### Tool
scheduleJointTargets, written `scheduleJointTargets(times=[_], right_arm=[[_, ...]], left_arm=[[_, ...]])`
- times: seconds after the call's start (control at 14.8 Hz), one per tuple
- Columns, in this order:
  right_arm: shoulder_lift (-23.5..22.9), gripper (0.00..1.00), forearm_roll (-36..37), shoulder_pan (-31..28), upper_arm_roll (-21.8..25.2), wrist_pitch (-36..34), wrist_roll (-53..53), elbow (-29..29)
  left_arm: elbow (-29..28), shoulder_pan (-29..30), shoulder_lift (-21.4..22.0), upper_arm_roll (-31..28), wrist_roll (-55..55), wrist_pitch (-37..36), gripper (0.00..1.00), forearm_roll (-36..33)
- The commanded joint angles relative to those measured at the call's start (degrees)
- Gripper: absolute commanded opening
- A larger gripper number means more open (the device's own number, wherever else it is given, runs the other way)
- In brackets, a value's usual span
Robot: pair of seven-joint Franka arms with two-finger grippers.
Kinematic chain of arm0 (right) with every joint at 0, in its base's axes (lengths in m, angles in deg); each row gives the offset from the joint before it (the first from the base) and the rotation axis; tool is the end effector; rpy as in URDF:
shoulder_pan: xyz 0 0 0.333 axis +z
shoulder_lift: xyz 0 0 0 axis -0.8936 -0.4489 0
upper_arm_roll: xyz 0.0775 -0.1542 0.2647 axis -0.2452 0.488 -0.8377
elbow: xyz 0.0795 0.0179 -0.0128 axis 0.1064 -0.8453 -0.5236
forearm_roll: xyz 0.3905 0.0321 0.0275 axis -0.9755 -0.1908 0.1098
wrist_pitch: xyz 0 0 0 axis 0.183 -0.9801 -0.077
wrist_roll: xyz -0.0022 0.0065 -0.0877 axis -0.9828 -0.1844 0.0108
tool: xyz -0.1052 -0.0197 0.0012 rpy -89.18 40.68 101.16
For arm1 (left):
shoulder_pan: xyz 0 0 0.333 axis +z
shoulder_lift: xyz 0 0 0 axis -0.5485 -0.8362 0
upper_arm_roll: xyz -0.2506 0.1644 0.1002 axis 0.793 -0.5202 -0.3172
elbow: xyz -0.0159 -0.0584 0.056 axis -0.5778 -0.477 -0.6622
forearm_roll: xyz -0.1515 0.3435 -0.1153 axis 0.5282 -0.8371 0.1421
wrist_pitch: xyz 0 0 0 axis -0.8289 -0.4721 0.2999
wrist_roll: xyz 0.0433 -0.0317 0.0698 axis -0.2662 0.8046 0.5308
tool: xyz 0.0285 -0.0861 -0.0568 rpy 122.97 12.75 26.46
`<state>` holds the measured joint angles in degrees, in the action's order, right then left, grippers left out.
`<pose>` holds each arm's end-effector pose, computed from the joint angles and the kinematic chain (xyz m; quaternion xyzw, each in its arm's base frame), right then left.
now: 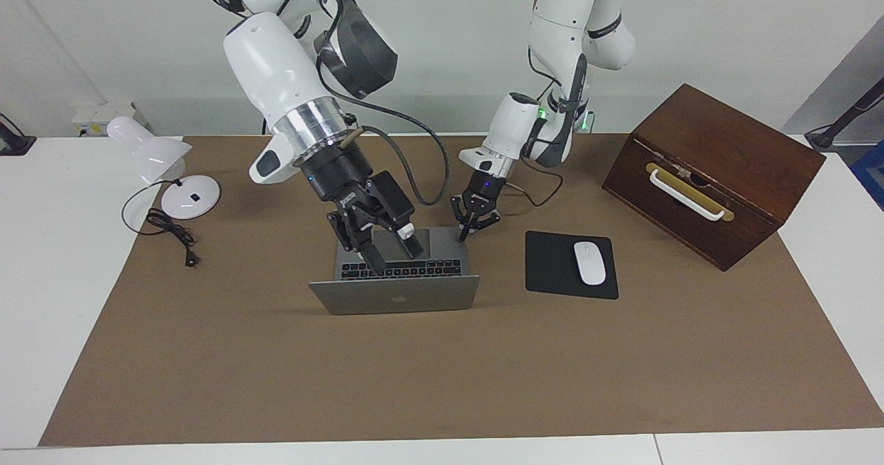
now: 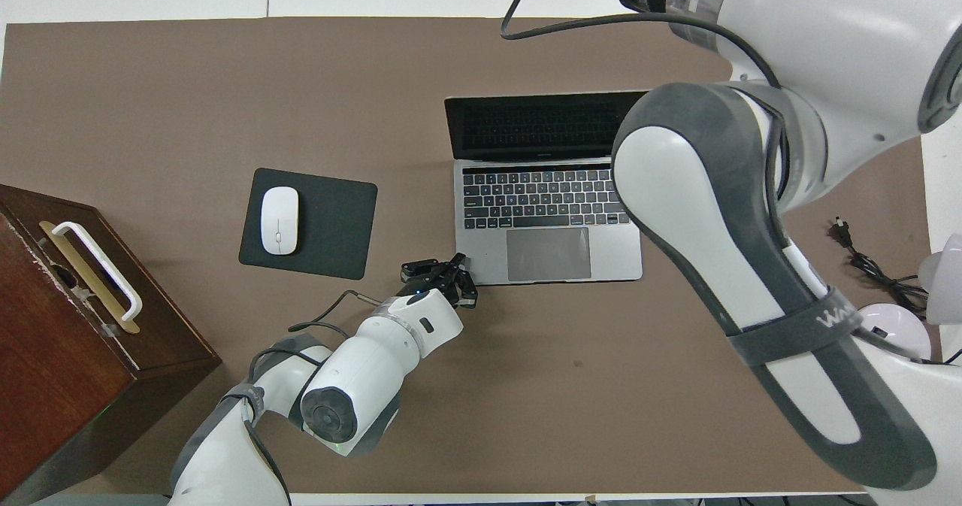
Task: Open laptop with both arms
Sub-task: 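Push the lid farther open with the right gripper, away from the robot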
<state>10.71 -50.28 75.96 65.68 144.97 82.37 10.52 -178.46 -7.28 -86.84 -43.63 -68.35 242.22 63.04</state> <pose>0.6912 0.2237 0.6195 -0.8467 0.2568 -0.2855 0.3684 0.3969 -0.3380 0.2710 0.9173 -0.1736 0.3137 0.1734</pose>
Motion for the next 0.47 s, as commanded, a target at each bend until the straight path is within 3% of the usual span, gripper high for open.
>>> scheduleJointTargets(times=[0.0, 0.41], right_arm=[[-0.99, 1.00, 5.27, -2.52, -0.55, -6.69, 0.32, 4.39], [-0.63, 1.00, 7.73, -4.81, -0.38, -15.92, -4.85, 6.42]], left_arm=[[1.50, -1.03, -0.66, -0.57, 2.52, 0.73, 0.00, 0.81], [3.61, -0.68, 5.04, -0.57, 5.85, -8.04, 0.00, 0.81]])
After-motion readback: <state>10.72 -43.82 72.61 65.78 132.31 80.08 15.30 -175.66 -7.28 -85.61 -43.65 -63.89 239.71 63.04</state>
